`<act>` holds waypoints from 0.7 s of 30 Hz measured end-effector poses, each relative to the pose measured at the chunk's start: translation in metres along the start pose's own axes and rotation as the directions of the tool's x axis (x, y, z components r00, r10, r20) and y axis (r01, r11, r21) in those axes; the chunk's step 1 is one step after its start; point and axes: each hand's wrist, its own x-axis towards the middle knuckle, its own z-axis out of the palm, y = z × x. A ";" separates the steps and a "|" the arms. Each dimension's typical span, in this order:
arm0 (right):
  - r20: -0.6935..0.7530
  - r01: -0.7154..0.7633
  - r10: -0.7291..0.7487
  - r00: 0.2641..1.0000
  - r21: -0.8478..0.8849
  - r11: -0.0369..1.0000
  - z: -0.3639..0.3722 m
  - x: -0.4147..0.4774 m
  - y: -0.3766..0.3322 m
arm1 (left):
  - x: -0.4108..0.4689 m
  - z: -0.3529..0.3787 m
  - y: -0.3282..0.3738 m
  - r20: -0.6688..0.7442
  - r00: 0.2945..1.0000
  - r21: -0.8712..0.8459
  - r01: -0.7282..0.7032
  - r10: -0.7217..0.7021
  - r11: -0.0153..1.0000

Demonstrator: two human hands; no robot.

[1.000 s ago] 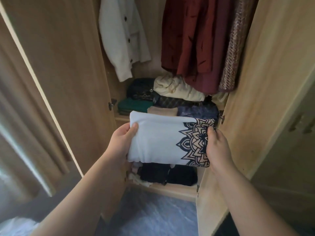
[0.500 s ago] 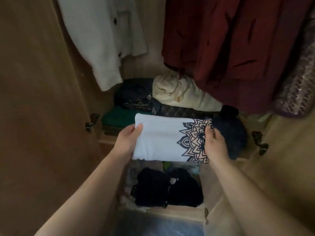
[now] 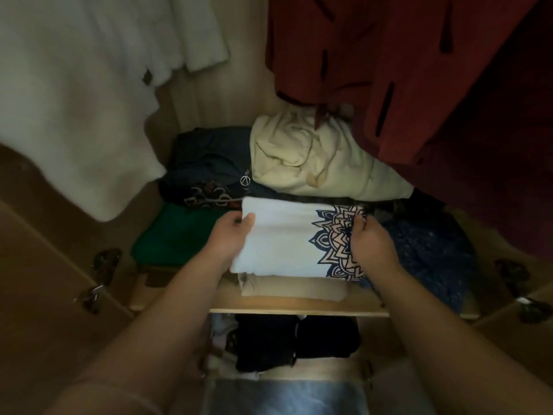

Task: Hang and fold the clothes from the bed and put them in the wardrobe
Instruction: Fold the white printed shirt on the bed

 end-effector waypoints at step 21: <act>0.129 0.513 -0.532 0.837 -0.522 0.682 0.049 -0.024 0.008 | -0.005 0.050 -0.011 0.362 0.804 0.700 -0.569 0.472 0.432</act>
